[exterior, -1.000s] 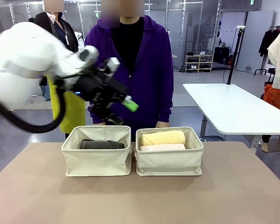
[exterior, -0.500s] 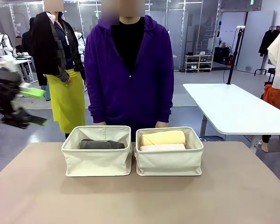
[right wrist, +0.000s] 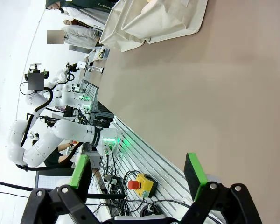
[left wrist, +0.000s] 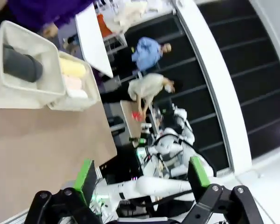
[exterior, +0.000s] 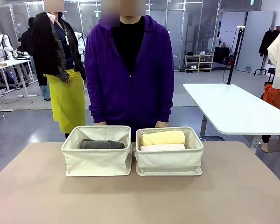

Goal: Divide the towels into two baskets.
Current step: Pick up one hotel-folded towel from the bottom of the table and place it in the Fabric basket indicated by the person.

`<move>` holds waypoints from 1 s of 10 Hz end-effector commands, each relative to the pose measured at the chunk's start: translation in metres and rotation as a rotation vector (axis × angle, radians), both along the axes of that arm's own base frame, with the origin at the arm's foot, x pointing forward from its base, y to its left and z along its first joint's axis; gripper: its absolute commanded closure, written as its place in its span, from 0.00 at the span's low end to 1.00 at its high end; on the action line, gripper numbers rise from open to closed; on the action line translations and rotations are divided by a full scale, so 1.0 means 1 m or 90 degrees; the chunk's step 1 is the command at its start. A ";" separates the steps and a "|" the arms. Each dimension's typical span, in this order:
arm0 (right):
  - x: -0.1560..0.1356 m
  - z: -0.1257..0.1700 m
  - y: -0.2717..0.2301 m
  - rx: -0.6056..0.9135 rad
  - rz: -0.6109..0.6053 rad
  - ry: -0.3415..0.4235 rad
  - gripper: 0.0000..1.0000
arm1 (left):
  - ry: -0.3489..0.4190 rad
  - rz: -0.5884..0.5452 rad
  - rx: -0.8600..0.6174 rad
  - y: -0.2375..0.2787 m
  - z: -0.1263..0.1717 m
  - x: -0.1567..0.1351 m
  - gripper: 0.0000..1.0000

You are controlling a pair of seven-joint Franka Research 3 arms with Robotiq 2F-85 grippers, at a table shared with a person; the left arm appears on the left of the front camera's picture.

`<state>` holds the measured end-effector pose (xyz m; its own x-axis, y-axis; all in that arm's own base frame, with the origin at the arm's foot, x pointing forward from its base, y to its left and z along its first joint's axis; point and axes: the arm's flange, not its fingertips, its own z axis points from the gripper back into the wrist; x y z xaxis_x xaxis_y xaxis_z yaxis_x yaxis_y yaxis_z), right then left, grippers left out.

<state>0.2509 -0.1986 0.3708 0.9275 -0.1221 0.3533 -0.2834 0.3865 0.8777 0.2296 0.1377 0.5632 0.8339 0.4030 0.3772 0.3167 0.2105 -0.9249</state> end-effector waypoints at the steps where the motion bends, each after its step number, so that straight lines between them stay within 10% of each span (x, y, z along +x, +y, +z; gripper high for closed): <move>1: -0.003 0.004 0.002 0.004 -0.002 -0.004 0.00 | -0.001 0.042 -0.019 -0.015 -0.041 -0.032 0.00; 6: -0.003 0.004 0.002 0.004 -0.002 -0.004 0.00 | -0.034 0.121 0.037 0.003 -0.063 -0.027 0.00; 10: -0.003 0.004 0.002 0.004 -0.002 -0.004 0.00 | 0.010 0.112 0.004 0.052 -0.024 -0.020 0.00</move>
